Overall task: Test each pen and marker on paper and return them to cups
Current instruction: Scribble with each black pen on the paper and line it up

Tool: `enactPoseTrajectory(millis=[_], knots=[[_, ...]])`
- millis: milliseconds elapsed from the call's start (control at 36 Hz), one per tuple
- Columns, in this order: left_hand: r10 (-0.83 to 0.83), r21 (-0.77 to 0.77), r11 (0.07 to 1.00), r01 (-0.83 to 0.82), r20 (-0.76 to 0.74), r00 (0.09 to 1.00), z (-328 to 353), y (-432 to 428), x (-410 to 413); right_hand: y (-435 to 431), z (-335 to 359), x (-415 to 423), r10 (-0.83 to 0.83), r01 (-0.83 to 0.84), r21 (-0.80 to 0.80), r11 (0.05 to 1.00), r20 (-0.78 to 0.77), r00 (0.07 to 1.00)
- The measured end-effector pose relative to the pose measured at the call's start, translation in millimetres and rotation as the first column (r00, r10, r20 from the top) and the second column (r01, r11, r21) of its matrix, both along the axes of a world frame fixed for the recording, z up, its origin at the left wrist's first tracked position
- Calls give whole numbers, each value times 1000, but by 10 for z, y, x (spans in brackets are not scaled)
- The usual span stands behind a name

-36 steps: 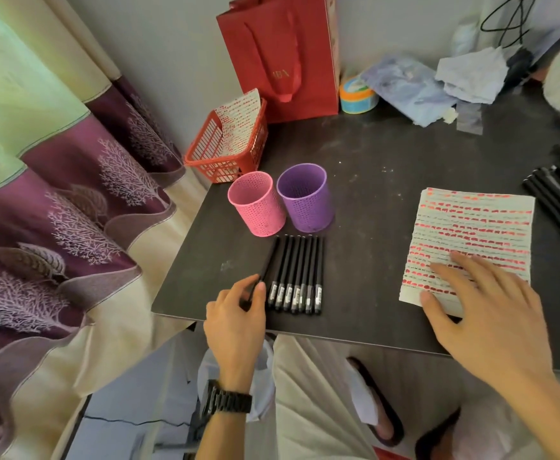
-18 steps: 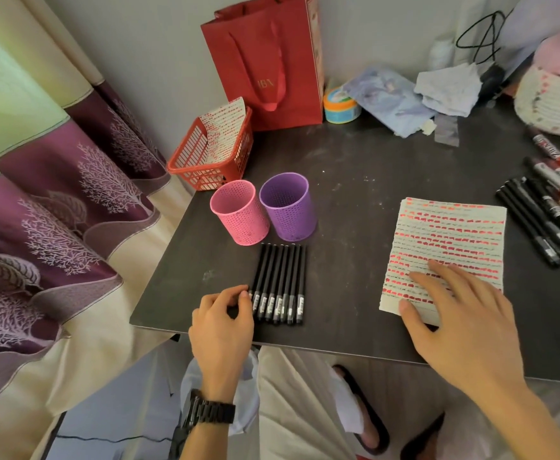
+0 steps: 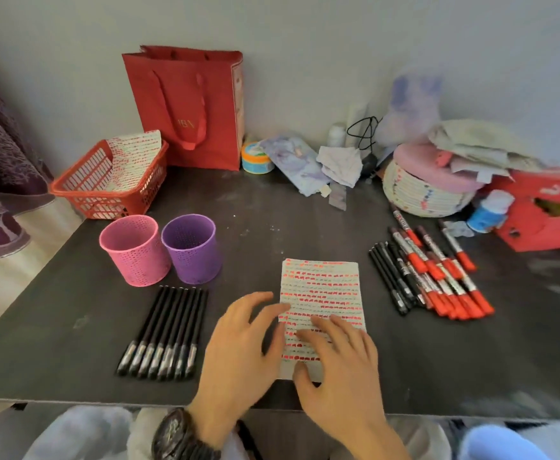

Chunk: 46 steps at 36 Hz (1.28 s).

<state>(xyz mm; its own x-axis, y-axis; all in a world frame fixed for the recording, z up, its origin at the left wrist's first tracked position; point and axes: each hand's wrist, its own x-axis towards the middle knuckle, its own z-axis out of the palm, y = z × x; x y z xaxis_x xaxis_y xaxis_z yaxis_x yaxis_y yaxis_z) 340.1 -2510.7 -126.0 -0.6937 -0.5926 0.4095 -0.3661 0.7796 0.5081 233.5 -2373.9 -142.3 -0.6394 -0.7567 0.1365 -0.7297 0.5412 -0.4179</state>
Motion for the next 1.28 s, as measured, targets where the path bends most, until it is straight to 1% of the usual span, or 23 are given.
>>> enactPoseTrajectory(millis=[56,139,194,250,333,417,500,583,694,778,861,972,1056,1083,1167,1278], knots=[[-87,19,996,86,88,992,-132,52,-123,46,28,-25,17,-17,0,1000,-3,1000],[-105,45,994,98,208,972,-299,61,-180,147,88,-166,14,-18,-79,997,-50,999],[-91,51,995,81,231,969,-333,39,-176,212,179,-353,-44,38,-146,989,-38,998],[-91,77,994,75,233,968,-330,25,-162,259,293,-591,-105,100,-166,981,-21,994],[-96,97,992,75,229,969,-316,17,-154,244,470,-952,-206,202,-70,977,-52,977],[-95,110,991,71,235,967,-307,19,-155,184,607,-1219,-275,287,99,953,-120,954],[-94,123,990,67,231,968,-313,12,-153,145,666,-1389,-268,298,219,929,-158,950],[-91,130,990,63,229,969,-320,10,-159,116,688,-1471,-270,301,262,917,-148,951],[-95,133,989,66,223,970,-317,5,-165,58,674,-1491,-251,314,351,882,-213,944],[-99,130,989,71,222,970,-313,9,-160,6,647,-1480,-254,326,424,845,-218,942],[-98,132,989,70,218,971,-309,9,-154,-17,616,-1453,-290,359,406,840,-222,931],[-97,139,988,68,217,971,-318,5,-154,-11,579,-1426,-314,365,308,879,-203,927],[-94,143,988,65,209,973,-320,3,-158,-4,538,-1423,-304,358,244,901,-234,923],[-94,145,987,65,206,974,-320,3,-160,-5,523,-1421,-293,351,241,905,-245,924],[-95,150,987,65,202,975,-318,4,-161,-20,483,-1400,-265,341,301,890,-267,927],[-89,157,986,59,191,978,-309,4,-159,-60,435,-1372,-275,364,349,863,-280,920]])
